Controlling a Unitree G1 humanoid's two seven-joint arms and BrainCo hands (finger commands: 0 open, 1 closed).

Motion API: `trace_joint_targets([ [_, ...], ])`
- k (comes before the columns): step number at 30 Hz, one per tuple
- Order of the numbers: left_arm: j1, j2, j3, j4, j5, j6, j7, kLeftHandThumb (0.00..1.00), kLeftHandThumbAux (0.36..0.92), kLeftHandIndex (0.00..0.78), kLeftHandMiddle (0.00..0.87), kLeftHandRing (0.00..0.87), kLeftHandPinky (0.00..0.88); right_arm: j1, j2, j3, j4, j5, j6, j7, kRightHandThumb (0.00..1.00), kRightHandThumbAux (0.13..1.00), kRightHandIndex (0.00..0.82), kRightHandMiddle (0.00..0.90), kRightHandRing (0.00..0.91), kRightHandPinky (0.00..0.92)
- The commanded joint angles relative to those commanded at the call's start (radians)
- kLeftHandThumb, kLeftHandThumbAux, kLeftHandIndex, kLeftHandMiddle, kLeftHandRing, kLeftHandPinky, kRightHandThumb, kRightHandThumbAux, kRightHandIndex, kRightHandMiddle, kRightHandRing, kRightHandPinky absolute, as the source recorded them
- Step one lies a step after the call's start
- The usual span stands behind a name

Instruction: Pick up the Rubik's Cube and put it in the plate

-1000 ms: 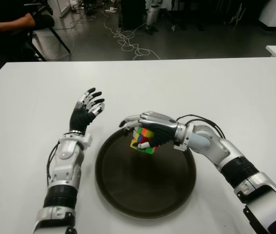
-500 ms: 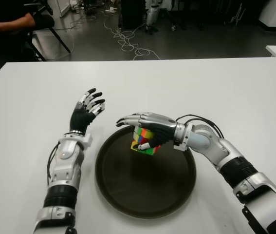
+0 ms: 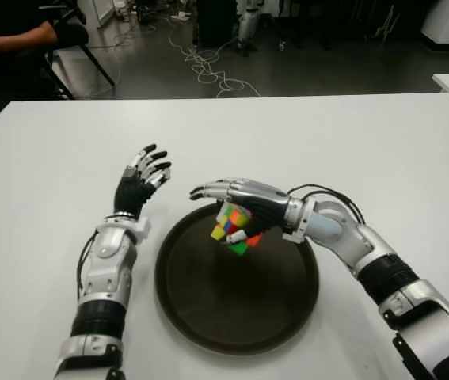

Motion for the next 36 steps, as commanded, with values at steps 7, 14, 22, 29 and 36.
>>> trace_joint_targets([
  [7, -0.001, 0.006, -0.004, 0.009, 0.014, -0.007, 0.0, 0.235, 0.784, 0.159, 0.228, 0.248, 0.291, -0.002, 0.005, -0.011, 0.006, 0.0, -0.002, -0.031, 0.0, 0.599, 0.0, 0.0, 0.0, 0.0],
  [14, -0.001, 0.013, -0.009, 0.016, 0.028, -0.01, -0.001, 0.22, 0.75, 0.156, 0.225, 0.253, 0.292, -0.007, 0.002, -0.017, 0.004, -0.004, 0.002, -0.046, 0.0, 0.566, 0.0, 0.0, 0.0, 0.0],
  [22, -0.001, 0.013, -0.011, 0.019, 0.032, -0.014, -0.001, 0.199, 0.743, 0.155, 0.227, 0.253, 0.274, -0.012, -0.001, -0.03, 0.004, -0.004, 0.004, -0.048, 0.0, 0.536, 0.0, 0.0, 0.0, 0.0],
  [29, -0.004, 0.015, -0.011, 0.035, 0.038, -0.027, -0.005, 0.194, 0.744, 0.15, 0.222, 0.239, 0.236, -0.019, -0.009, -0.038, -0.003, -0.014, 0.011, -0.057, 0.0, 0.491, 0.0, 0.0, 0.0, 0.0],
  [36, -0.008, 0.008, -0.005, 0.058, 0.04, -0.049, 0.005, 0.18, 0.753, 0.135, 0.193, 0.225, 0.272, -0.026, -0.017, -0.061, -0.001, -0.019, 0.005, -0.093, 0.0, 0.478, 0.0, 0.0, 0.0, 0.0],
])
